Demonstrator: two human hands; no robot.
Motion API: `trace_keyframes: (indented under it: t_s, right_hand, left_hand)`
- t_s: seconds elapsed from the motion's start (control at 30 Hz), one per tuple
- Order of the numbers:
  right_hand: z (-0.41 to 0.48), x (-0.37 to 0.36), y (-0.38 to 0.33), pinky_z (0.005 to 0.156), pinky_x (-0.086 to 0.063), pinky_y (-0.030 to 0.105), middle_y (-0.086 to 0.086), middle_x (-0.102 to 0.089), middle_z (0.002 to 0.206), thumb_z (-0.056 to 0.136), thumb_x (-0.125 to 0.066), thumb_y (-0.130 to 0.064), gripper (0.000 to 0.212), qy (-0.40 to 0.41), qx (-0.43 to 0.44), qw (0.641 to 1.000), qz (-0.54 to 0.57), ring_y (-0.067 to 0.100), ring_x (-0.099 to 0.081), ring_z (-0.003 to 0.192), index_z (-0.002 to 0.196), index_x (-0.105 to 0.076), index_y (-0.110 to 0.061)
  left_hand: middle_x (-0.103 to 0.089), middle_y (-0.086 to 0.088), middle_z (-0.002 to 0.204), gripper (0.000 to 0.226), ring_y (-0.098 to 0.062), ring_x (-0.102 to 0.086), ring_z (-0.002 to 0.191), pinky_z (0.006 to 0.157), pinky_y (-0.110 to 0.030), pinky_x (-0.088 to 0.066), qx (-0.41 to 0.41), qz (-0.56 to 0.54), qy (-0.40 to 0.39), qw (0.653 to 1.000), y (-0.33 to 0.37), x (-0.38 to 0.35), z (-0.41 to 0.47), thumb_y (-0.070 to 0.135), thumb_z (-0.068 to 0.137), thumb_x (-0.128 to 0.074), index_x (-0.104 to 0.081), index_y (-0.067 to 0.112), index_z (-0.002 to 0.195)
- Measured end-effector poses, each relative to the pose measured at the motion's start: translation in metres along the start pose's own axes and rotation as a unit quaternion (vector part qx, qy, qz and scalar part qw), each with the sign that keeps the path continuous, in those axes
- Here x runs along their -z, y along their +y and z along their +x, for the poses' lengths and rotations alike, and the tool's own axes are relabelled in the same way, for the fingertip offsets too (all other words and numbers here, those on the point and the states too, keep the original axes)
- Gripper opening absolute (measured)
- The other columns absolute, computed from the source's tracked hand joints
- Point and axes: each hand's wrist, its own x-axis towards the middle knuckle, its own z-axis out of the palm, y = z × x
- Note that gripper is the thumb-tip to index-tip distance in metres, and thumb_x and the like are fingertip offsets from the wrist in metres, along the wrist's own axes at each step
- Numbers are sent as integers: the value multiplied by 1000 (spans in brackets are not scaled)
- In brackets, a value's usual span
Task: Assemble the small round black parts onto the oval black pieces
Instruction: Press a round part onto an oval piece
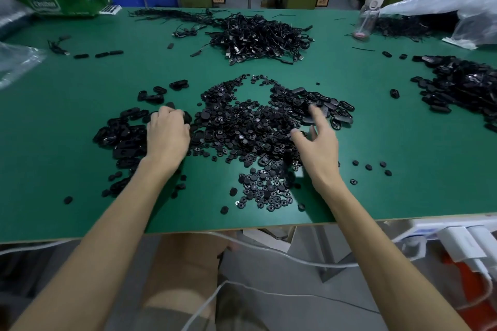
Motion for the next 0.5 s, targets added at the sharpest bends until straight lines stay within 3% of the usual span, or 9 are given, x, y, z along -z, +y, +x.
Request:
trace_keyframes:
  t_s: [0.1,0.2,0.3,0.37,0.5]
  right_hand:
    - [-3,-5,-4,126,-19,34,0,-42,161,98,-68,-26,52,-57,81,988,-120,16,-32,151,147,-55,-17]
    - [-5,-12,-5,121,-23,34,2,-52,151,98,-69,-34,45,-133,117,964,-199,21,-36,147,139,-63,-16]
    - [-4,-13,-3,111,-26,27,3,-61,139,99,-68,-35,33,-125,127,961,-214,23,-43,138,125,-72,-15]
    - [-4,-14,-1,101,-27,21,2,-65,128,96,-71,-32,23,-114,129,964,-203,23,-48,130,111,-77,-16]
    - [-3,-14,-3,90,-28,22,-1,-67,115,92,-76,-30,11,-102,122,970,-186,22,-48,119,95,-75,-19]
  left_hand:
    - [-67,-24,122,28,-43,-60,115,103,-53,-47,-32,51,16,998,-12,-1,4,14,103,-62,-70,0,126]
    - [-73,-22,111,25,-40,-66,105,102,-53,-48,-58,56,53,995,-13,-1,4,15,101,-65,-73,1,121]
    - [-72,-18,112,26,-37,-65,106,107,-48,-40,-55,55,90,993,-13,1,2,19,103,-63,-73,2,119]
    - [-69,-18,117,26,-34,-62,109,104,-44,-42,-54,-1,97,994,-7,3,-4,17,105,-58,-70,2,122]
    - [-69,-9,102,17,-23,-63,84,71,-25,-48,-71,-200,44,976,28,6,-20,15,106,-56,-67,5,112]
